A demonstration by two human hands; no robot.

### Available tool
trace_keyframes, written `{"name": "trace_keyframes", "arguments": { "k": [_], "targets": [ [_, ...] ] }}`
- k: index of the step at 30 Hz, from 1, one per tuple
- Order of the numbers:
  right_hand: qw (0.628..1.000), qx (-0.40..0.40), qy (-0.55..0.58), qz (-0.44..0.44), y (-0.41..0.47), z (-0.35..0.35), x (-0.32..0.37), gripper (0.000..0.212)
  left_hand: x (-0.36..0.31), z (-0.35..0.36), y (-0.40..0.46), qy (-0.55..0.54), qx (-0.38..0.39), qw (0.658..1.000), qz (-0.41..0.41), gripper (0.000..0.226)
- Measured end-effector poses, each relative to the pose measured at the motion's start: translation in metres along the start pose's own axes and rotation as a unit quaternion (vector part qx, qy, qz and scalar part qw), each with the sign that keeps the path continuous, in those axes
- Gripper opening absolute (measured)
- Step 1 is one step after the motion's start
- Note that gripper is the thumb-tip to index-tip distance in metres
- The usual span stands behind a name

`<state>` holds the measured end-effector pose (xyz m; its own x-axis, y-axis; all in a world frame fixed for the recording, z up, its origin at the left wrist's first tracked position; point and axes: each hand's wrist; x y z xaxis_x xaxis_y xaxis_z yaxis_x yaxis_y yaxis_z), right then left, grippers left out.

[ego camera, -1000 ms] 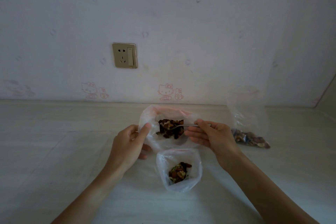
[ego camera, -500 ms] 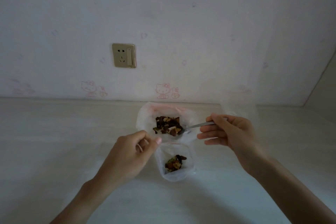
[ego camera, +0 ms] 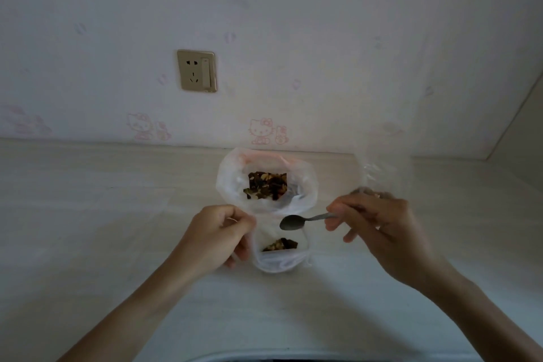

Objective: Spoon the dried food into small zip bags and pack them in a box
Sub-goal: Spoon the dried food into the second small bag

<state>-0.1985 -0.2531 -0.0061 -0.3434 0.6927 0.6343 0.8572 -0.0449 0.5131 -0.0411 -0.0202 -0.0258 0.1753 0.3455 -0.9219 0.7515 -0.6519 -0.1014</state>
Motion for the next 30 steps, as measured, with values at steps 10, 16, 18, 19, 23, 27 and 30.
{"name": "trace_keyframes", "arguments": {
  "k": [10,16,18,19,23,27,30],
  "targets": [
    [0.949,-0.099,0.257,0.152,0.018,0.006,0.004,0.028,0.008,-0.005,-0.005,0.078,-0.018,0.995,0.057,0.026],
    [0.884,-0.111,0.347,0.293,0.041,0.015,-0.016,0.030,0.010,-0.018,-0.001,0.145,-0.054,0.980,0.123,0.031],
    [0.891,-0.116,0.326,0.294,0.051,0.019,-0.021,0.030,0.010,-0.027,0.011,0.170,-0.134,0.965,0.145,0.032],
    [0.897,-0.118,0.311,0.290,0.057,0.022,-0.023,0.030,0.009,-0.031,0.018,0.176,-0.176,0.957,0.147,0.032],
    [0.922,-0.104,0.264,0.263,0.078,0.025,-0.032,0.032,0.004,-0.046,0.055,0.247,-0.245,0.933,0.088,0.056],
    [0.943,-0.064,0.222,0.239,0.092,0.025,-0.041,0.033,-0.004,-0.046,0.086,0.135,-0.121,0.983,-0.021,0.068],
    [0.945,-0.056,0.225,0.230,0.094,0.032,-0.049,0.027,0.009,-0.033,0.093,0.046,-0.079,0.996,-0.012,0.030]
  ]
}}
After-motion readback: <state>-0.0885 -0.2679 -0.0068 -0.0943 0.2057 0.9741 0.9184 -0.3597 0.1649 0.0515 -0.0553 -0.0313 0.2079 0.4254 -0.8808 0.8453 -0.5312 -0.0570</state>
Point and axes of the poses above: each hand's wrist, its own y-axis towards the middle knuckle, its own z-axis out of the palm, x = y × z, and after that the axes turned 8 degrees about x, right-handed
